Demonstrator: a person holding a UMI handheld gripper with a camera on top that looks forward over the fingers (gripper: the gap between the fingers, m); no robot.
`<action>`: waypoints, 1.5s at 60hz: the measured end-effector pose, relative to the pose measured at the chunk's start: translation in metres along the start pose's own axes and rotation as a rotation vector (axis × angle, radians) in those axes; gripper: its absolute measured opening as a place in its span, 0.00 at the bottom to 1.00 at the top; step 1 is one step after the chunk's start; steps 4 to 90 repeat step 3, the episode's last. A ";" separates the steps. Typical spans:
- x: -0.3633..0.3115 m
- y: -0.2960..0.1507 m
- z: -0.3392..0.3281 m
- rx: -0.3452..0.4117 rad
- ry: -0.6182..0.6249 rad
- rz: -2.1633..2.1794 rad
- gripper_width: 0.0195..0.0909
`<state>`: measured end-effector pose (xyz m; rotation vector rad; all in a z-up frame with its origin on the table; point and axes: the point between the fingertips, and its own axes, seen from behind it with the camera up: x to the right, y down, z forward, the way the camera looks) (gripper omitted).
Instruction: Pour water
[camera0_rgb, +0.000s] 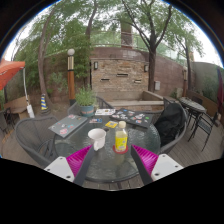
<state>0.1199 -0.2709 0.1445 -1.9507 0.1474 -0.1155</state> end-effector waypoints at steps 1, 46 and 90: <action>-0.004 -0.002 -0.011 -0.005 0.001 0.002 0.90; -0.012 -0.005 -0.032 -0.012 0.010 0.007 0.90; -0.012 -0.005 -0.032 -0.012 0.010 0.007 0.90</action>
